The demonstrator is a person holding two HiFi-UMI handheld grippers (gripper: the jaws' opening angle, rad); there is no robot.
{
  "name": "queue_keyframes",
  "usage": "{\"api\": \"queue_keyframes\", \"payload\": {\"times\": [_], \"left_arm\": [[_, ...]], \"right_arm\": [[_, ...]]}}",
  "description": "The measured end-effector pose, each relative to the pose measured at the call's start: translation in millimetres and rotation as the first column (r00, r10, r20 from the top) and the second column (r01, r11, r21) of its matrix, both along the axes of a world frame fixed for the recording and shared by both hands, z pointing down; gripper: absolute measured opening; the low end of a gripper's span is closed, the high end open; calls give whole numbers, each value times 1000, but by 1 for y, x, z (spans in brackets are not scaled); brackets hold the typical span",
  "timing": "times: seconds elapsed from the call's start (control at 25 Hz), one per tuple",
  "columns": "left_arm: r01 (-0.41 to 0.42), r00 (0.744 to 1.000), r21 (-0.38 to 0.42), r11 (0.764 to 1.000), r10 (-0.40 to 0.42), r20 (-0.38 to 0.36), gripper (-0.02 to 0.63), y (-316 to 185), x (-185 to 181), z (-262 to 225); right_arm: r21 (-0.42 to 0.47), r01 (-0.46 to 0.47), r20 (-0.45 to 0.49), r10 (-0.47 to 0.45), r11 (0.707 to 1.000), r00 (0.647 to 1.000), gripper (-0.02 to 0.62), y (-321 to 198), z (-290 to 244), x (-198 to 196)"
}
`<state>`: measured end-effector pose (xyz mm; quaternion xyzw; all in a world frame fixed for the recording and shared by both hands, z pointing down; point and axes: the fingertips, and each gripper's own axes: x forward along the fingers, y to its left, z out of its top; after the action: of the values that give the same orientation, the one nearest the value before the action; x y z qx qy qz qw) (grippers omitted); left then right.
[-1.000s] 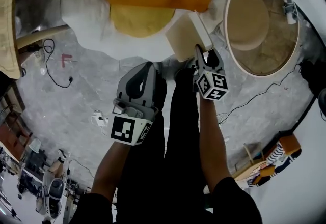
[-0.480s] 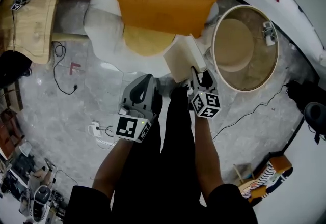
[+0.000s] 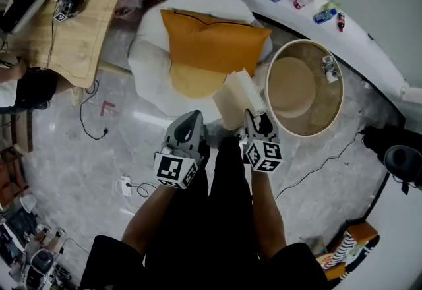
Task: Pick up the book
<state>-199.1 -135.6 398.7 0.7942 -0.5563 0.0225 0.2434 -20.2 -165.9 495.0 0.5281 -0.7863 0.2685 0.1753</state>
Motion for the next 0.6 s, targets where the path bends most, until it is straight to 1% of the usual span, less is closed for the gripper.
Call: {"api": "queue_keyframes", "payload": {"times": [0.28,0.48,0.6], "left_arm": [[-15,1000,41,999,15,-5,8,17,-10,-49],[-2,1000,57,998,3,-10,8,29,-21,-74],[9,1000,73,997,-8,-8,8,32,-30,-87]], "right_arm": [[91,45,3,-46,995,999,213,7,-84,-16],[120,89,-17,-88,989,996,212,18,-124,-23],[138,99,-12,-99,985,995,212,24,-143,-26]]}}
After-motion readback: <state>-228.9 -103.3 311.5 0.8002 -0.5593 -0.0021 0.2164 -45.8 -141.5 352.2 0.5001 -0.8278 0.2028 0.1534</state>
